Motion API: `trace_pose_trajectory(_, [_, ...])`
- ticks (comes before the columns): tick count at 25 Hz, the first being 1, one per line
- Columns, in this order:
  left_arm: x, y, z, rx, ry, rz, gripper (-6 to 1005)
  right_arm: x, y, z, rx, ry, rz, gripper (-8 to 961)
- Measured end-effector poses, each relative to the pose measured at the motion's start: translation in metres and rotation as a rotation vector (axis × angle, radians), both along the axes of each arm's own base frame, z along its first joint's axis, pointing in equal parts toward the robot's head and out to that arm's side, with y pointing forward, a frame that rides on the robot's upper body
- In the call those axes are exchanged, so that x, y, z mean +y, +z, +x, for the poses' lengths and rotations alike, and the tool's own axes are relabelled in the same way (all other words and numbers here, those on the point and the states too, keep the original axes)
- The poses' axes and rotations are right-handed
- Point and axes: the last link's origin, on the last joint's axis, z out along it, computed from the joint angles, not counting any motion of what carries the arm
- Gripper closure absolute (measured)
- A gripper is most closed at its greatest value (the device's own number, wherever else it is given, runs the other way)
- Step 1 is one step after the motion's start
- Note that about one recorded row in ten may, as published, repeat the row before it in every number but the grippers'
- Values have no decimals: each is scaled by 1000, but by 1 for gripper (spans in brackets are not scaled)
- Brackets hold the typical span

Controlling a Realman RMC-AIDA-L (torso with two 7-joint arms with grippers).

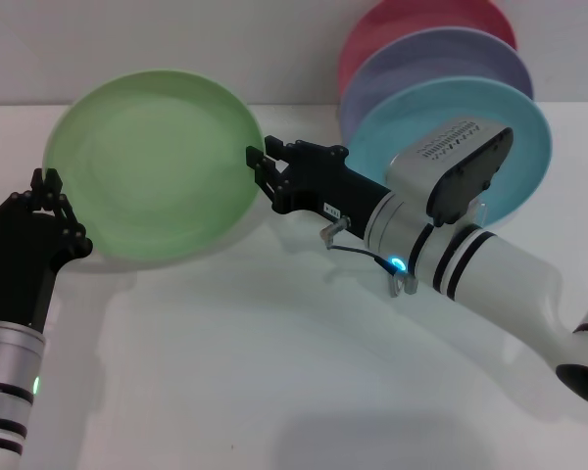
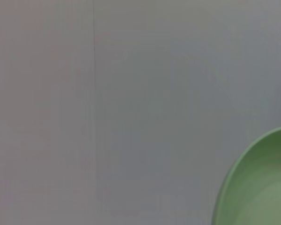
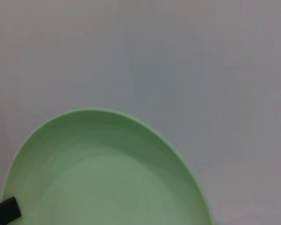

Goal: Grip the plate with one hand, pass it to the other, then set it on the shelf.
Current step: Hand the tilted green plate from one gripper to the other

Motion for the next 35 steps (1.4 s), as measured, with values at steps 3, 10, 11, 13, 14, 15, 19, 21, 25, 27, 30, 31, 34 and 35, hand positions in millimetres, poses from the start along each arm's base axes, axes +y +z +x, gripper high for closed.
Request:
trace_pose_trajectory(3, [0, 0, 0, 1, -1, 3, 963, 0, 0, 0, -1, -1, -1, 713])
trace_pose_trajectory(10, [-1, 0, 0, 1, -3, 3, 963, 0, 0, 1, -3, -6, -1, 719])
trace_pose_trajectory(11, [-2, 0, 0, 1, -4, 3, 963, 0, -1, 1, -3, -9, -1, 720])
trace_pose_trajectory(13, [-2, -1, 1, 1, -6, 0, 963, 1, -1, 1, -6, -16, -1, 721])
trace_pose_trajectory(14, [-2, -1, 1, 1, -6, 0, 963, 1, -1, 1, -6, -16, -1, 722])
trace_pose_trajectory(15, [-3, -1, 1, 3, -6, 0, 963, 1, -1, 2, -7, -18, -1, 723])
trace_pose_trajectory(19, [-3, 0, 0, 5, -4, 2, 963, 1, -1, 2, -8, -19, -1, 734])
trace_pose_trajectory(21, [-3, 0, 0, 7, -5, 2, 963, 1, -1, 2, -8, -19, -1, 737])
trace_pose_trajectory(25, [-3, 0, 0, 7, -6, 2, 963, 1, -1, 2, -9, -19, -1, 738])
trace_pose_trajectory(27, [-3, 0, 0, 7, -6, 2, 963, 1, -1, 2, -9, -19, -1, 750])
trace_pose_trajectory(30, [-2, 0, 1, 9, -7, 1, 963, 1, -1, 2, -8, -18, -2, 767])
trace_pose_trajectory(31, [-2, 0, 1, 9, -7, 1, 963, 1, -1, 2, -8, -19, -3, 773])
trace_pose_trajectory(34, [-1, -1, 1, 9, -8, -2, 963, 1, -1, 2, -7, -19, -4, 772])
trace_pose_trajectory(35, [-1, -1, 1, 9, -8, -2, 963, 0, -2, 1, -7, -19, -5, 772])
